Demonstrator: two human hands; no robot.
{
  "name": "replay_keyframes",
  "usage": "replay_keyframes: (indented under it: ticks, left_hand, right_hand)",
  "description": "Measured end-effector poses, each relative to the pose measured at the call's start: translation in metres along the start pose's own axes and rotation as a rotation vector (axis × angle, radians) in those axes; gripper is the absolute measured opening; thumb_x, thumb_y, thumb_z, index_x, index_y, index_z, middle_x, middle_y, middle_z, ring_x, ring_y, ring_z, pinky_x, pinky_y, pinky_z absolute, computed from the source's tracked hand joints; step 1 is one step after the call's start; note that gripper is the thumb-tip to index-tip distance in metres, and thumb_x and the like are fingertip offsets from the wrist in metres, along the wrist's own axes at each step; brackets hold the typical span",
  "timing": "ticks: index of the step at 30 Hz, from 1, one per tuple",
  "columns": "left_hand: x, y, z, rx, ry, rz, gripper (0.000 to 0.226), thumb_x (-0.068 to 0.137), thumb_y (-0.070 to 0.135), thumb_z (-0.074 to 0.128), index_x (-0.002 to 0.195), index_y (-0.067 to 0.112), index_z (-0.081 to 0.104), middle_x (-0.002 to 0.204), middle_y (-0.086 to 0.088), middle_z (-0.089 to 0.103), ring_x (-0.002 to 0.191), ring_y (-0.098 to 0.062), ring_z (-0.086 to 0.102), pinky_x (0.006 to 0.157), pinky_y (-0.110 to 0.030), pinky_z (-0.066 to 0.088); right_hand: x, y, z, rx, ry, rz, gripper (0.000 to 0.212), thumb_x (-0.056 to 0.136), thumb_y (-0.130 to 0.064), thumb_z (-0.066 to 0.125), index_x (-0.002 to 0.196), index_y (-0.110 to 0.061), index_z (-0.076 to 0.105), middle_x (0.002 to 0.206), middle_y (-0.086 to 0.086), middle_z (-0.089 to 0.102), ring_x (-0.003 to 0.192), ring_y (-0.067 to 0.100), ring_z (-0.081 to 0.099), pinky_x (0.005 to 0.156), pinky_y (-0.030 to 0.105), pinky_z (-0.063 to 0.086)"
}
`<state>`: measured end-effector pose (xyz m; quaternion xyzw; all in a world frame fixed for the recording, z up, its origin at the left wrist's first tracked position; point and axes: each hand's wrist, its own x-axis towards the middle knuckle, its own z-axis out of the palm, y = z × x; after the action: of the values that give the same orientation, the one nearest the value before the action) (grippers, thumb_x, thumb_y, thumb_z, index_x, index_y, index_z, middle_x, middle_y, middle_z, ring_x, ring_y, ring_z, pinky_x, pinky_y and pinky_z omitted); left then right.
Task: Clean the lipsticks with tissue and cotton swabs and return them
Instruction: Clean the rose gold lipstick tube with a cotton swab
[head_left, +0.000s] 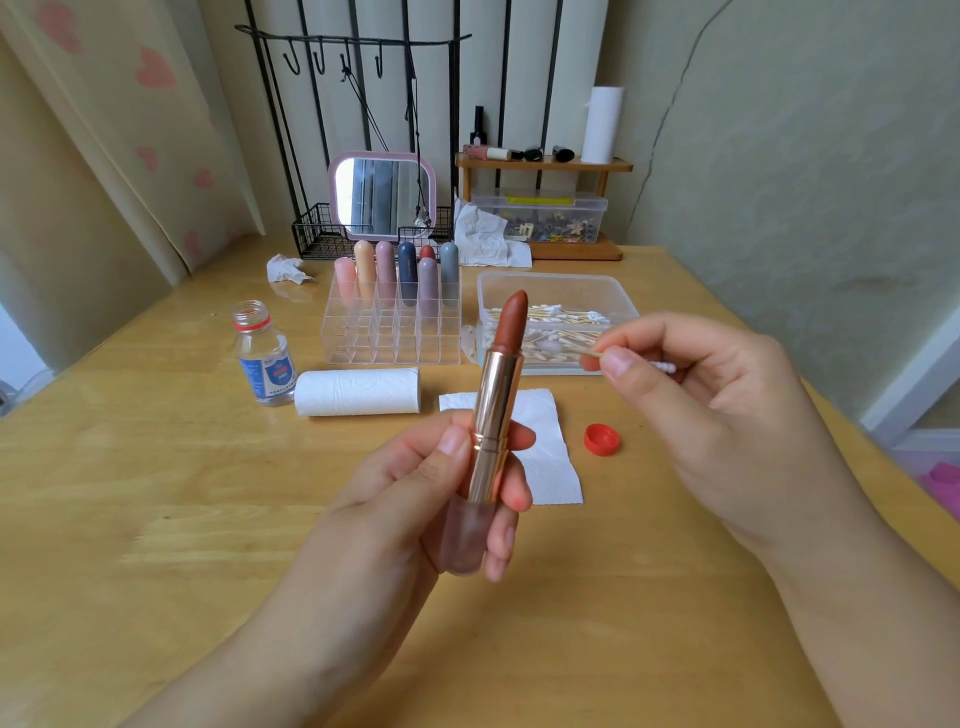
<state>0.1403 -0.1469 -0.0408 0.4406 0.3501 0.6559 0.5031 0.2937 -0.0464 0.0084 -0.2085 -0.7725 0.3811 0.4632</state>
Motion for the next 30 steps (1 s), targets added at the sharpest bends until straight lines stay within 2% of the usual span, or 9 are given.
replay_keyframes:
  ticks: [3,7,15,18,21,23,25,28,30]
  left_hand:
    - [0.0009,0.0007,0.0011,-0.027,0.005,0.002,0.03,0.081,0.036,0.053,0.091,0.014,0.072,0.069,-0.008,0.061,0.05,-0.019,0.049,0.049,-0.027,0.041]
    - [0.0018,0.001,0.0017,-0.025,0.021,0.008,0.02,0.084,0.028,0.058,0.091,0.016,0.072,0.067,-0.008,0.059,0.048,-0.019,0.048,0.046,-0.029,0.042]
    - [0.0017,-0.0001,0.0015,-0.009,0.026,0.008,0.03,0.077,0.038,0.057,0.093,0.017,0.071,0.067,-0.005,0.057,0.048,-0.016,0.047,0.046,-0.028,0.042]
    - [0.0012,0.0005,0.0024,0.005,0.019,0.012,0.03,0.077,0.038,0.056,0.093,0.018,0.071,0.067,-0.005,0.057,0.048,-0.016,0.046,0.047,-0.027,0.042]
    - [0.0004,0.0009,0.0032,0.024,0.021,0.018,0.029,0.076,0.038,0.056,0.092,0.019,0.071,0.067,-0.004,0.057,0.048,-0.015,0.046,0.047,-0.026,0.041]
    - [-0.0003,0.0009,0.0033,0.035,0.023,0.026,0.028,0.077,0.038,0.057,0.092,0.019,0.07,0.067,-0.004,0.057,0.049,-0.014,0.046,0.048,-0.026,0.041]
    - [-0.0008,0.001,0.0032,0.049,0.033,0.033,0.028,0.076,0.038,0.058,0.093,0.019,0.069,0.068,-0.004,0.056,0.051,-0.015,0.046,0.049,-0.026,0.041]
    - [-0.0017,0.0012,0.0025,0.07,0.056,0.038,0.03,0.075,0.037,0.06,0.094,0.015,0.065,0.069,-0.004,0.055,0.051,-0.016,0.045,0.05,-0.026,0.042]
    - [-0.0022,0.0014,0.0029,0.082,0.061,0.044,0.029,0.074,0.037,0.061,0.094,0.015,0.064,0.069,-0.004,0.054,0.05,-0.013,0.044,0.05,-0.026,0.042]
  right_hand:
    - [-0.0005,-0.002,0.0002,0.051,-0.031,-0.007,0.013,0.085,-0.016,0.053,0.078,-0.02,0.063,0.058,-0.024,0.06,0.059,-0.005,0.056,0.059,0.003,0.037]
    - [-0.001,-0.0031,0.0016,0.06,-0.059,-0.015,0.015,0.086,-0.018,0.051,0.078,-0.021,0.063,0.056,-0.025,0.058,0.057,-0.001,0.051,0.06,0.007,0.04]
    - [-0.0017,-0.0034,0.0016,0.028,-0.094,-0.024,0.018,0.088,-0.02,0.051,0.077,-0.021,0.065,0.049,-0.022,0.05,0.047,0.001,0.037,0.05,0.006,0.031]
    - [-0.0019,-0.0028,0.0017,-0.009,-0.098,-0.039,0.017,0.088,-0.018,0.051,0.078,-0.021,0.065,0.053,-0.024,0.053,0.049,-0.001,0.04,0.051,0.005,0.032]
    - [-0.0017,-0.0029,0.0015,-0.015,-0.082,-0.028,0.016,0.087,-0.02,0.053,0.077,-0.022,0.065,0.065,-0.023,0.063,0.054,-0.002,0.045,0.054,0.004,0.035]
    - [-0.002,-0.003,0.0015,-0.022,-0.067,-0.021,0.015,0.087,-0.022,0.055,0.076,-0.025,0.066,0.071,-0.02,0.066,0.055,0.003,0.045,0.054,0.006,0.036]
    - [-0.0026,-0.0031,0.0015,-0.03,-0.058,-0.025,0.014,0.087,-0.028,0.06,0.074,-0.025,0.067,0.073,-0.01,0.068,0.056,0.018,0.047,0.053,0.01,0.037]
    - [-0.0042,-0.0027,0.0009,-0.057,-0.059,-0.042,0.019,0.084,-0.039,0.054,0.08,-0.027,0.068,0.073,0.012,0.064,0.061,0.03,0.046,0.051,0.02,0.036]
    - [-0.005,-0.0023,0.0008,-0.069,-0.051,-0.046,0.019,0.083,-0.041,0.052,0.081,-0.03,0.067,0.07,0.019,0.061,0.062,0.033,0.047,0.051,0.03,0.036]
